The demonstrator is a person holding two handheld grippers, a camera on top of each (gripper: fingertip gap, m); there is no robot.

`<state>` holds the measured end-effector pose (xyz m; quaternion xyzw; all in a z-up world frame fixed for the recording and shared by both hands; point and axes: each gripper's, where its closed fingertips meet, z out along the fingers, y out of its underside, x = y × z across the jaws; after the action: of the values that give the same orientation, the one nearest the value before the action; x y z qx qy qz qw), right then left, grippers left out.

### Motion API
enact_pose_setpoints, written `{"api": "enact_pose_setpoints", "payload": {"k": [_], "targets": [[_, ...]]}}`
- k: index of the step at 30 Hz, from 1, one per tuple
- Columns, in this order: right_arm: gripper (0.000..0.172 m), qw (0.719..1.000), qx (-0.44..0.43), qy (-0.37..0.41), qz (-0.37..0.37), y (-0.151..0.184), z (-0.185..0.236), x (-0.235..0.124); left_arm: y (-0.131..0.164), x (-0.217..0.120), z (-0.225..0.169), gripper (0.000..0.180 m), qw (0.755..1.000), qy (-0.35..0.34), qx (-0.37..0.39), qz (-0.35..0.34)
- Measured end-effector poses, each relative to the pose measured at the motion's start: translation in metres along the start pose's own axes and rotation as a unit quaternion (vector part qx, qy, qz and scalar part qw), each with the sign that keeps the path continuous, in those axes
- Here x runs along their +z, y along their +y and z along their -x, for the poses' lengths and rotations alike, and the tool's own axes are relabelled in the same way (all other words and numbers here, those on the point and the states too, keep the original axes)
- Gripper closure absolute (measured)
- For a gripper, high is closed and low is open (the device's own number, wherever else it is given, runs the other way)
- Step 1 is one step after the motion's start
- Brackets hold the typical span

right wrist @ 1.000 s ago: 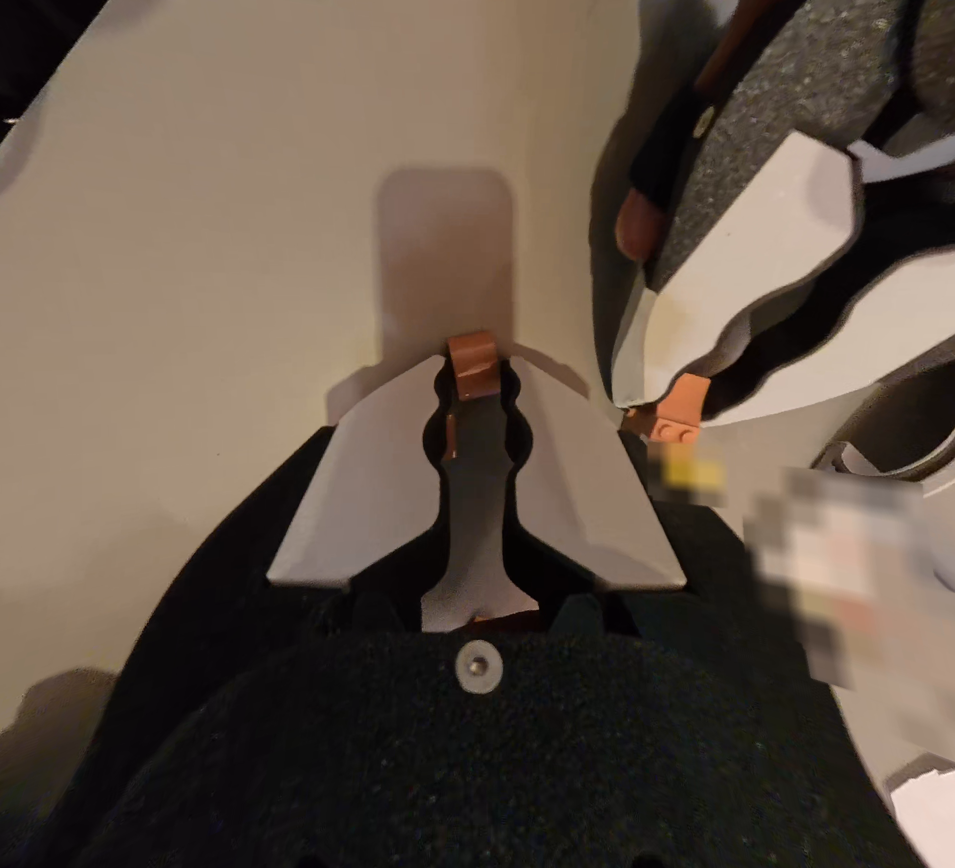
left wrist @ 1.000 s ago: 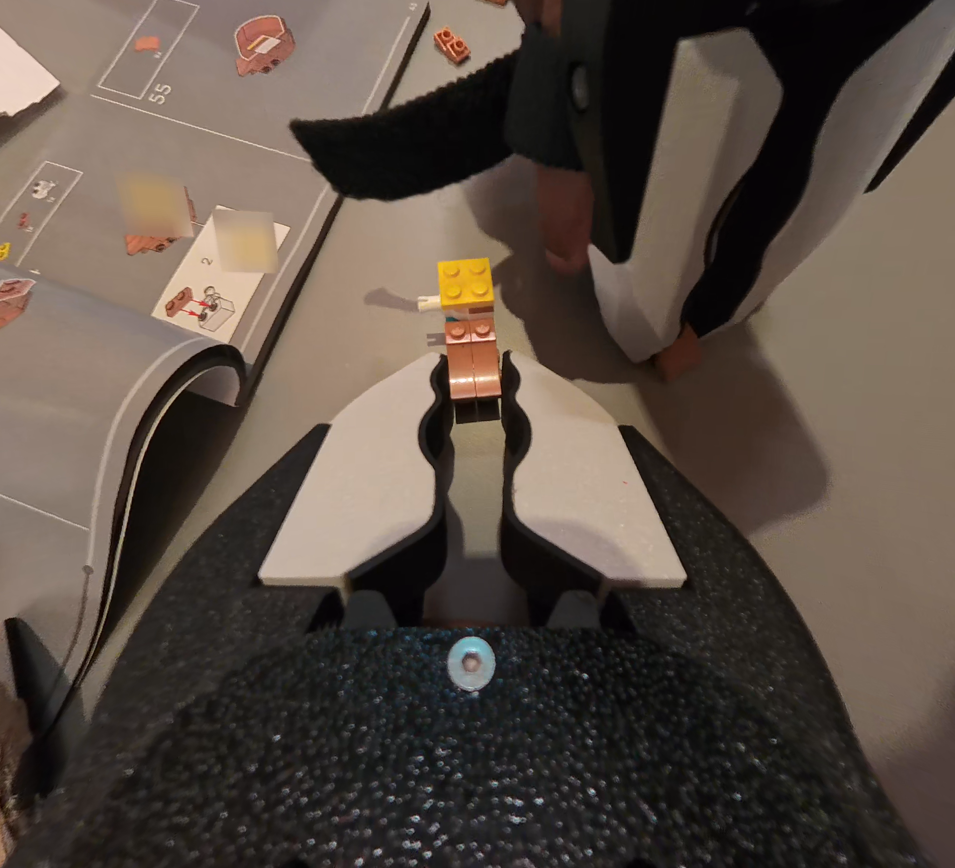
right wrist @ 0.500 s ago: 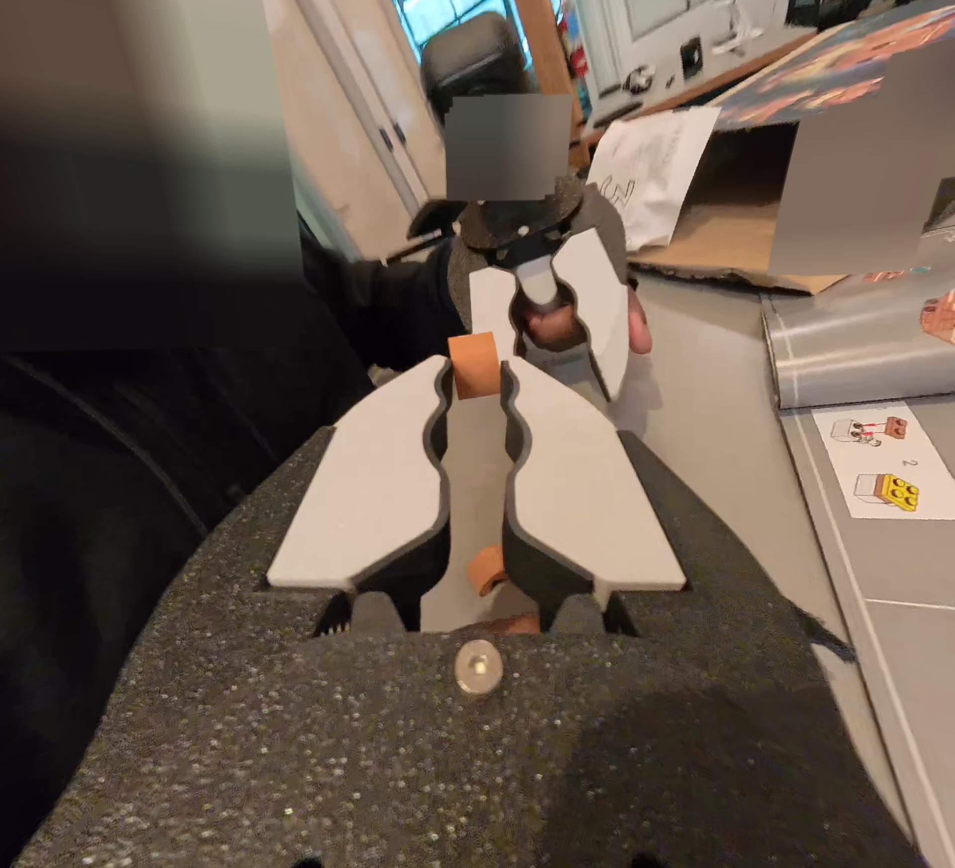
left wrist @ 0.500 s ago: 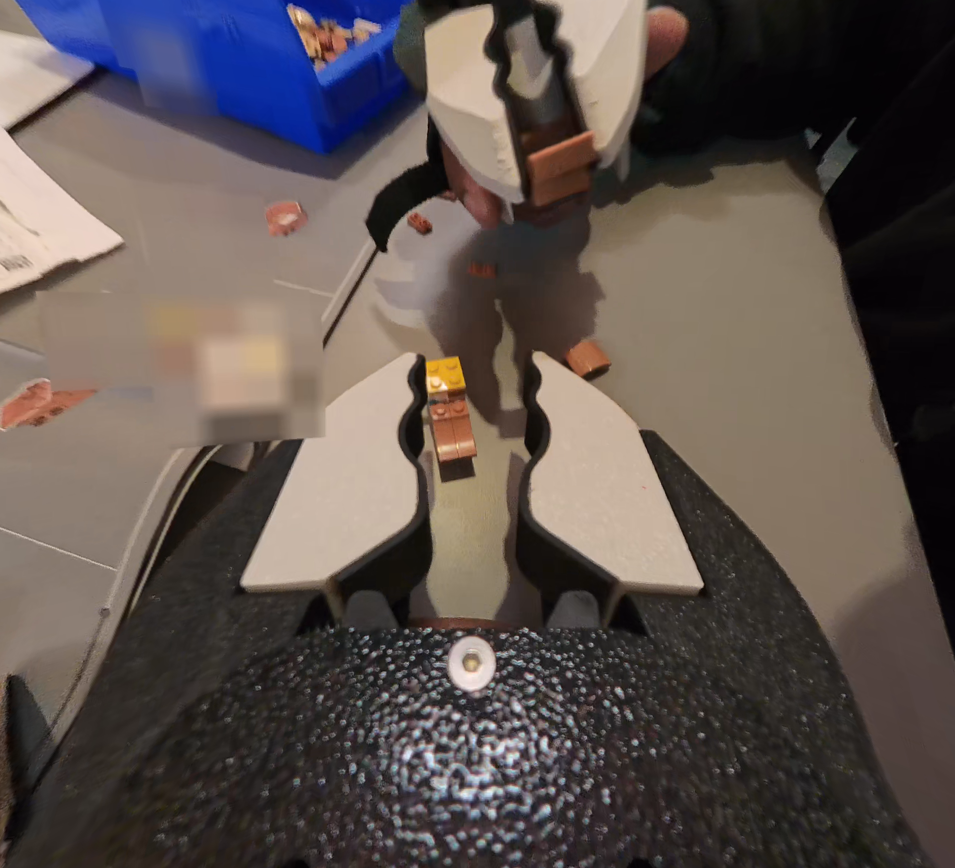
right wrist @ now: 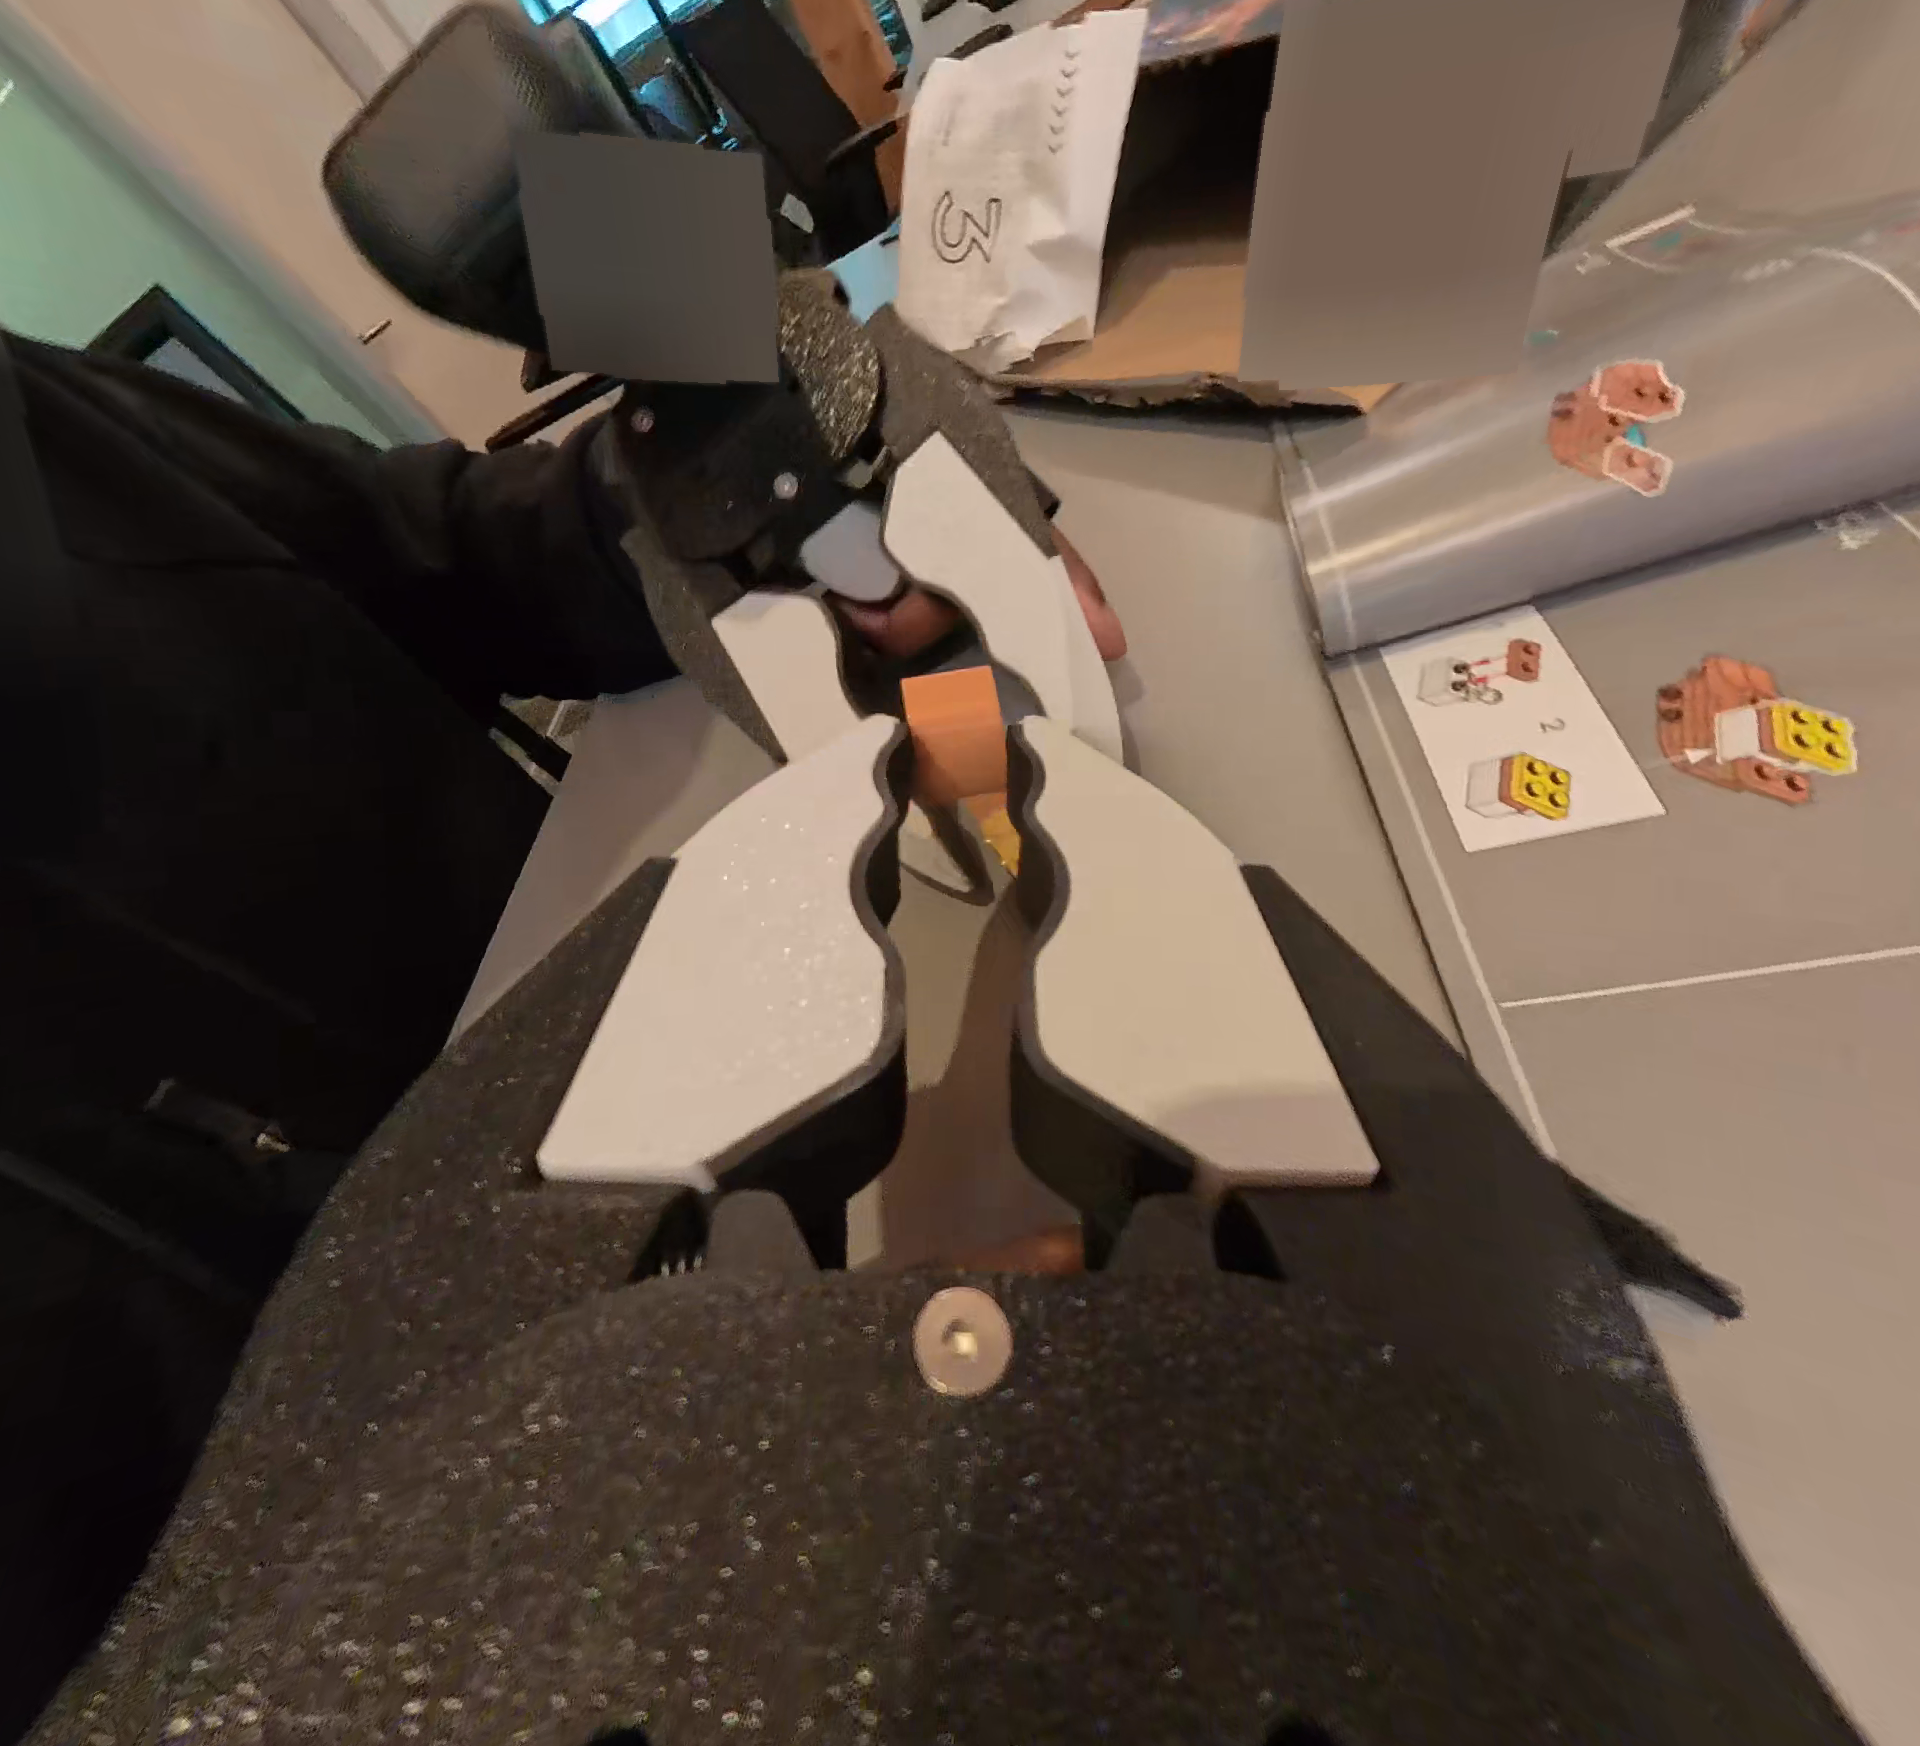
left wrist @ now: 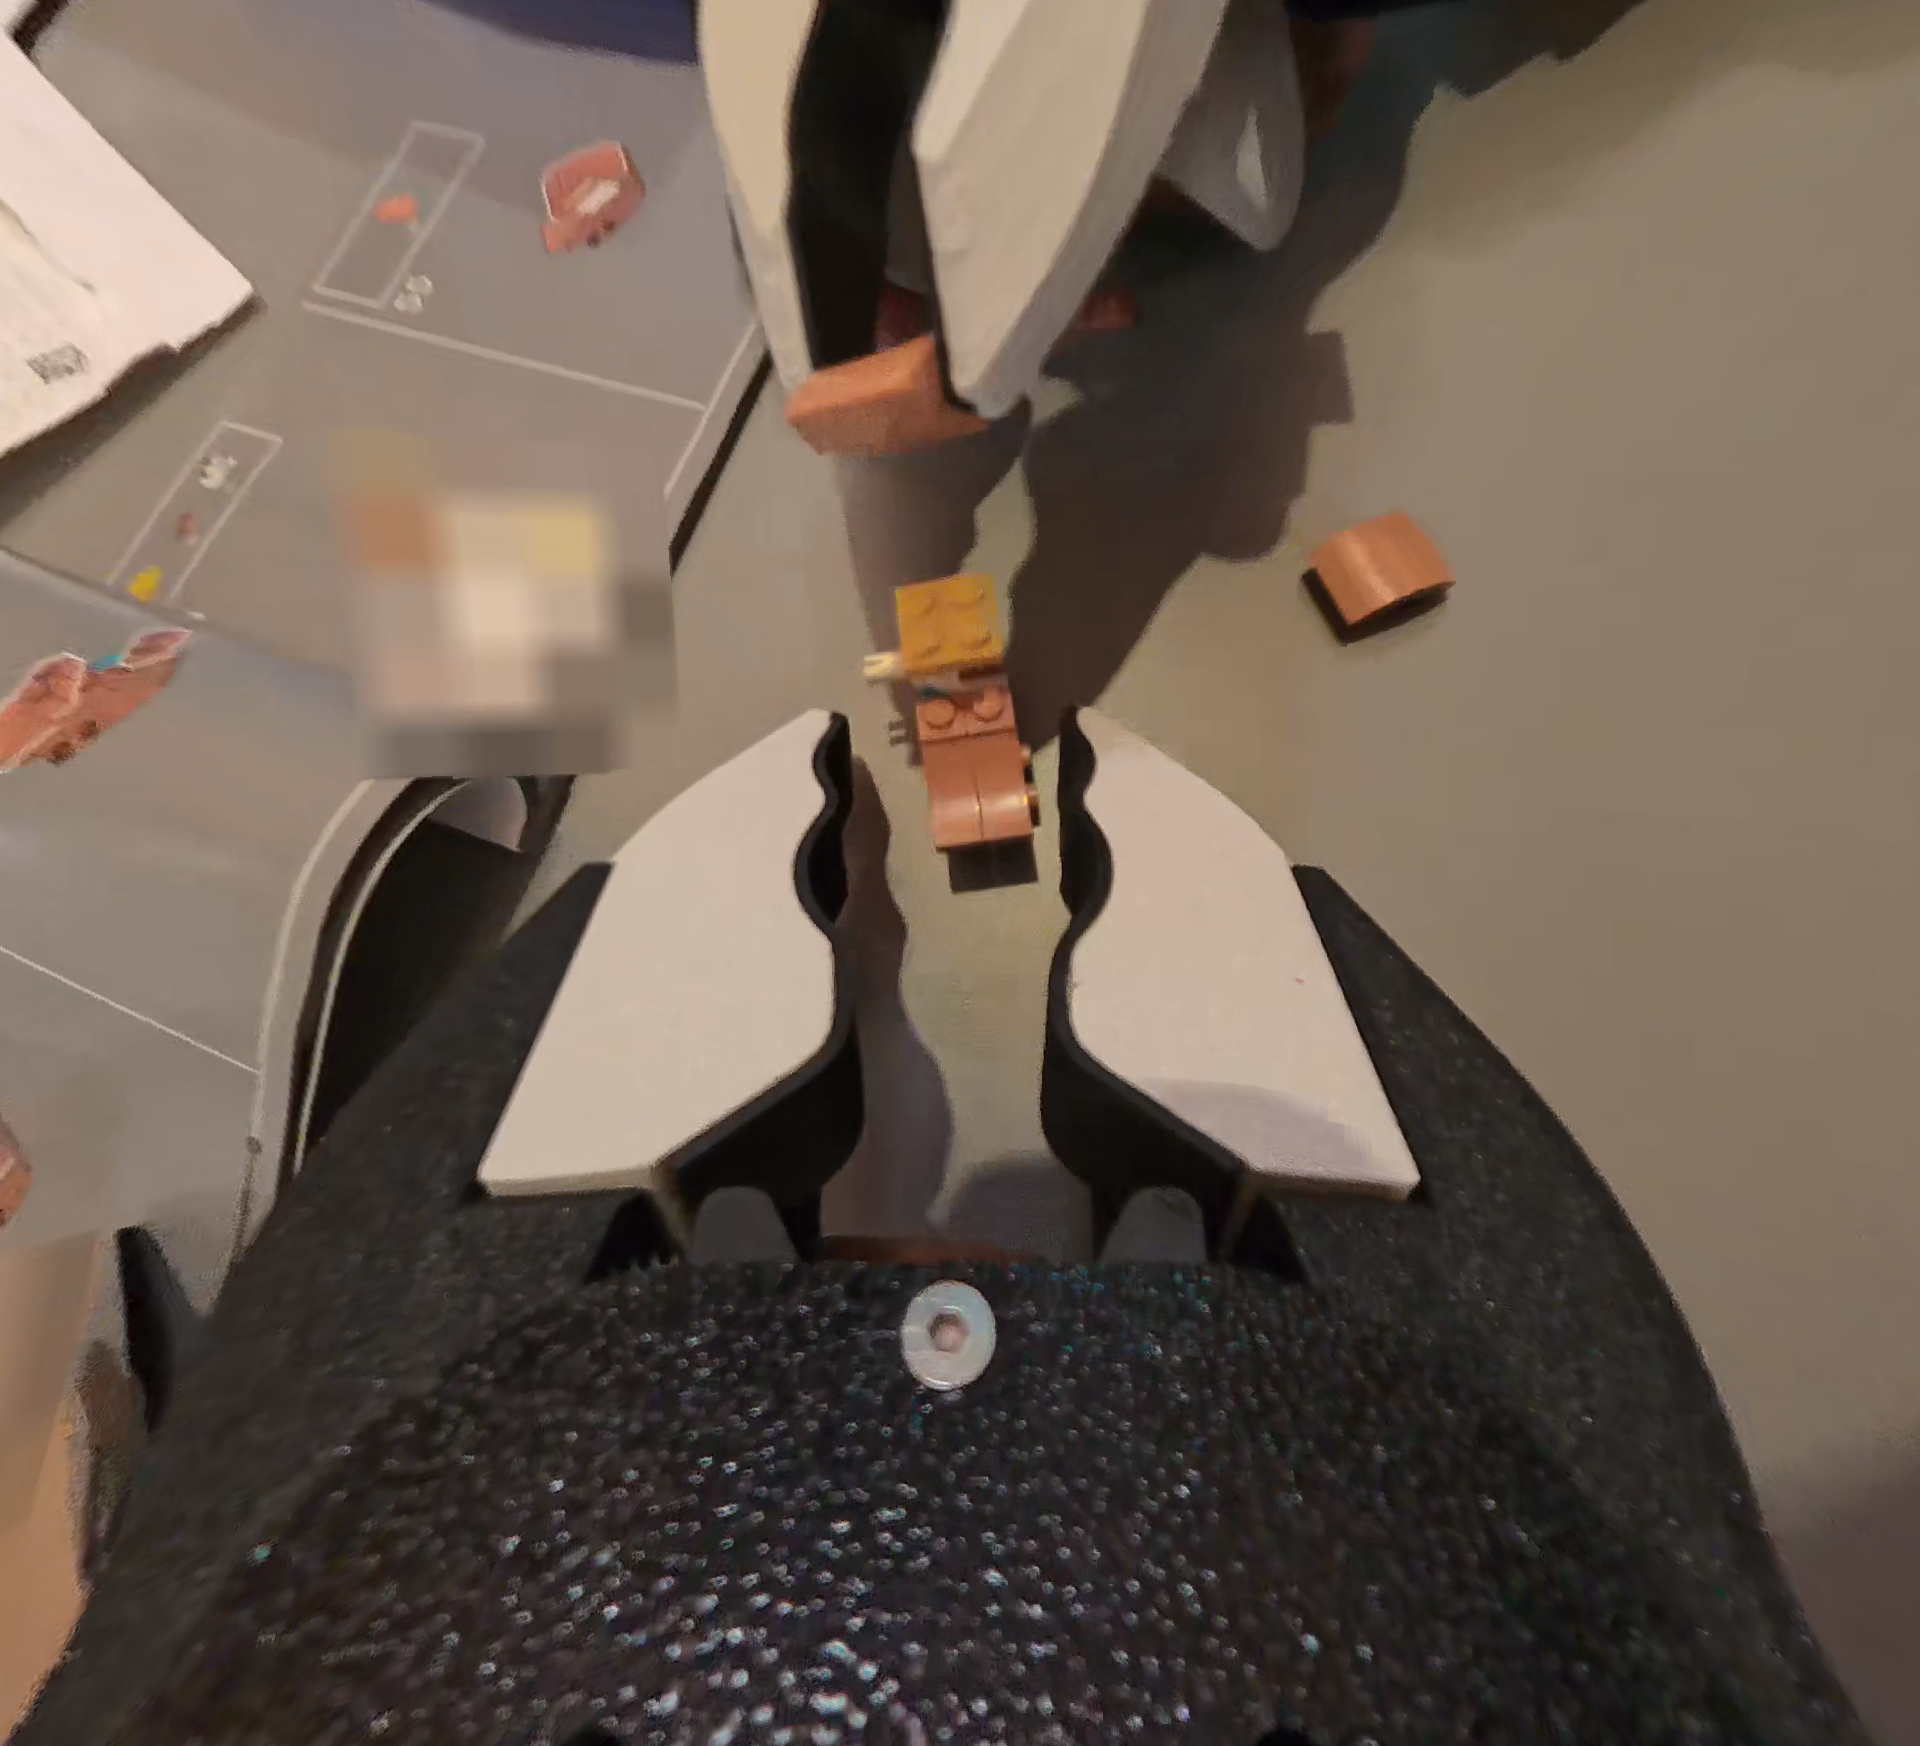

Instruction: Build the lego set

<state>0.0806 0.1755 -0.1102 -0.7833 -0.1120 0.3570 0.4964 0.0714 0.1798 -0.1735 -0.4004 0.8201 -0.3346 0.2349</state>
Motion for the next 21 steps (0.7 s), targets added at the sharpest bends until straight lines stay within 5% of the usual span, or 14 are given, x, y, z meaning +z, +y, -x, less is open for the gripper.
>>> {"api": "enact_pose_setpoints", "payload": {"k": [9,14,21], "targets": [[0.154,0.999,0.049,0.006,-0.006,-0.003,-0.010,-0.001,0.000,0.003,0.001,0.163,0.999,0.019,-0.045,0.005],[0.155,0.998,0.055,-0.008,-0.014,-0.006,-0.004,0.000,-0.023,-0.010,-0.006,0.164,0.981,0.105,-0.141,-0.082],[0.155,0.997,0.058,-0.032,-0.034,-0.012,0.005,-0.003,-0.038,-0.023,-0.006,0.164,0.962,0.144,-0.181,-0.143]]}}
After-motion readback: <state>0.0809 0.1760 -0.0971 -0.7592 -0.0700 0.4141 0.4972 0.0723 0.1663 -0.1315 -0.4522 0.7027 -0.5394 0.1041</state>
